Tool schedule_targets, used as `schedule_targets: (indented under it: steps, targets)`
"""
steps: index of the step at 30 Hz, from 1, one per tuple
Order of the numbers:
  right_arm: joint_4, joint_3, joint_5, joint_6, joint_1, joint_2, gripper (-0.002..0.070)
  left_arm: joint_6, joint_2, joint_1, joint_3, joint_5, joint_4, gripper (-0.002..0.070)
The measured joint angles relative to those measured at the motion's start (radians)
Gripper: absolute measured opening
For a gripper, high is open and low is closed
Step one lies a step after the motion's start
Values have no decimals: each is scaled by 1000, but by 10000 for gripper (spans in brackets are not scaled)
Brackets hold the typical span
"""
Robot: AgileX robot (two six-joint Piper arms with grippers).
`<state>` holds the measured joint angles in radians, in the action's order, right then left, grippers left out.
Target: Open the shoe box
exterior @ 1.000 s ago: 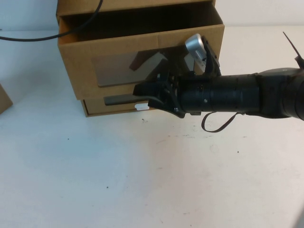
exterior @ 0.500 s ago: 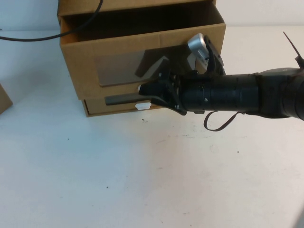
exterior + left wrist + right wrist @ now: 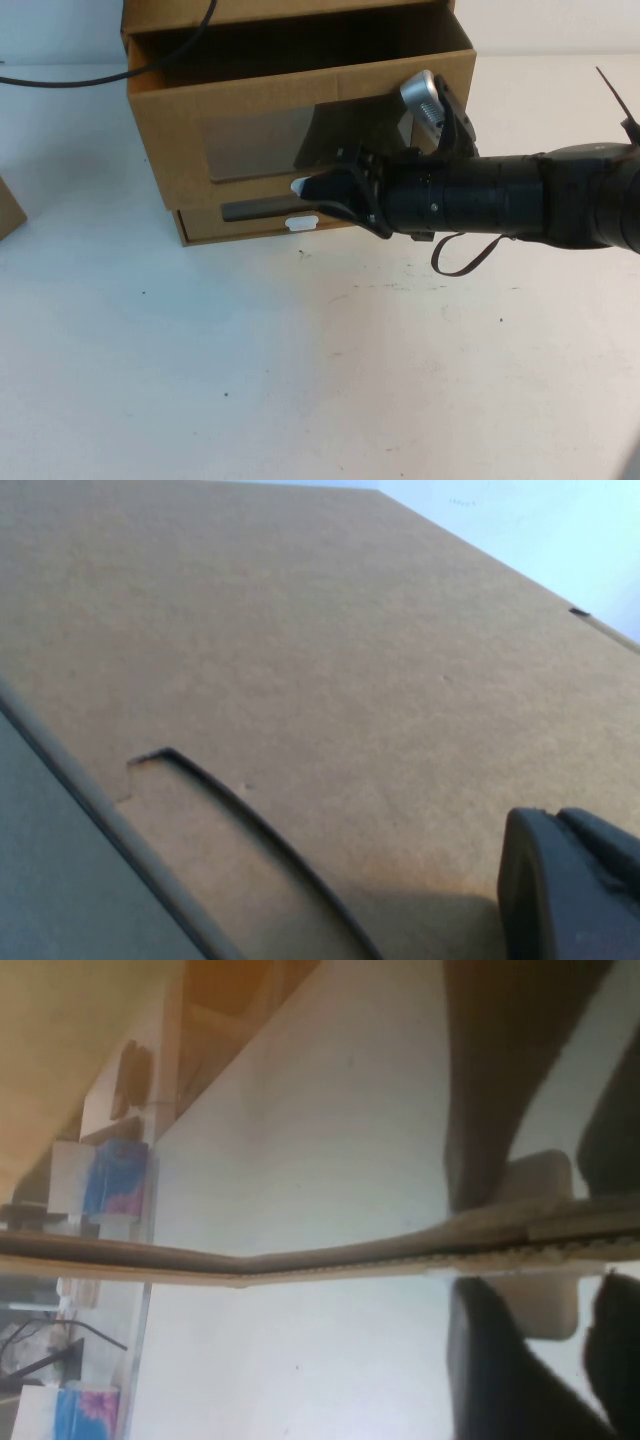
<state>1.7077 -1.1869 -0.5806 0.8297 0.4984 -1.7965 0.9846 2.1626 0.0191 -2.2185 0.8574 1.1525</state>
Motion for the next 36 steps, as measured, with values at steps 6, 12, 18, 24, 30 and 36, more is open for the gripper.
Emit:
schedule_targets:
  steps: [6, 12, 18, 24, 30, 36]
  targets:
    - [5, 0, -15, -8, 0, 0, 29, 0, 0, 0, 0, 0, 0, -6]
    - [29, 21, -48, -12, -3, 0, 18, 0, 0, 0, 0, 2, 0, -6]
    - [49, 114, -87, -7, -12, 31, 16, -3, -2, 0, 0, 29, 2, -6]
    - [49, 223, -117, 15, -17, 103, 15, -5, -2, 2, 0, 33, 2, -6]
    - [49, 286, -130, 38, -17, 159, 15, -6, -2, 2, 0, 31, 2, -6]
    - [49, 291, -136, 41, -17, 165, 14, -7, -2, 2, 0, 31, -1, -6]
